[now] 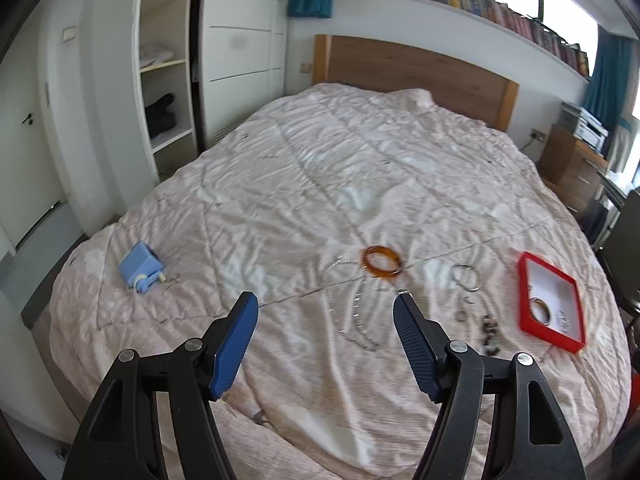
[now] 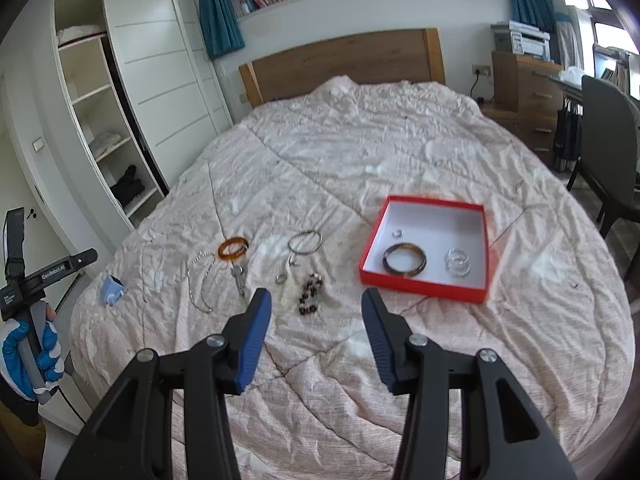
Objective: Organize jewelry
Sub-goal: 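Lift both tools away from the box toward the remaining jewelry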
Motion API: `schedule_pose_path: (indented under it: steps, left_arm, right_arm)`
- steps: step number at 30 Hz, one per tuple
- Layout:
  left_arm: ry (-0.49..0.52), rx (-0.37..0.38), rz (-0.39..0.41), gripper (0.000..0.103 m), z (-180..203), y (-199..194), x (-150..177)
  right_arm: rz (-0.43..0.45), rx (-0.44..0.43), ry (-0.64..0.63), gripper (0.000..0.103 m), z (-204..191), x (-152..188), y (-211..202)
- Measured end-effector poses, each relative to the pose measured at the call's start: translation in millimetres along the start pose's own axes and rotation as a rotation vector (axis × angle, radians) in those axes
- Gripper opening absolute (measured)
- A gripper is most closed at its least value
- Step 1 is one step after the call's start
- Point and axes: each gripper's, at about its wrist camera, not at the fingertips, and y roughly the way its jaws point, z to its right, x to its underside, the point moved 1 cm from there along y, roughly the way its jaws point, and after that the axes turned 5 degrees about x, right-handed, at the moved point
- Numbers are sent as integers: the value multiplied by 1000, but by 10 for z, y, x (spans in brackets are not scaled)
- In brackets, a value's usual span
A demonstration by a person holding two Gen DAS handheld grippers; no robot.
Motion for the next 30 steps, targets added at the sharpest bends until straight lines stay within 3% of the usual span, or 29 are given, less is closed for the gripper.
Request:
schedule_pose_path:
  steps: [9, 14, 22, 30]
  left_arm:
    - [31, 35, -83, 69, 43, 585, 186]
    - [44, 62, -169, 65, 152, 1013, 345]
    - [-20, 120, -321, 64, 217, 1615, 696]
    - [-105, 110, -389, 64, 157, 2057, 794]
  right_arm:
    - [-91, -41, -16, 45, -170, 28, 720]
    - [-141, -62, -25, 45, -239, 11, 1104]
    - [-222, -87, -30, 45, -221, 82, 1623]
    - [-281, -108, -33, 45, -203, 162, 2026]
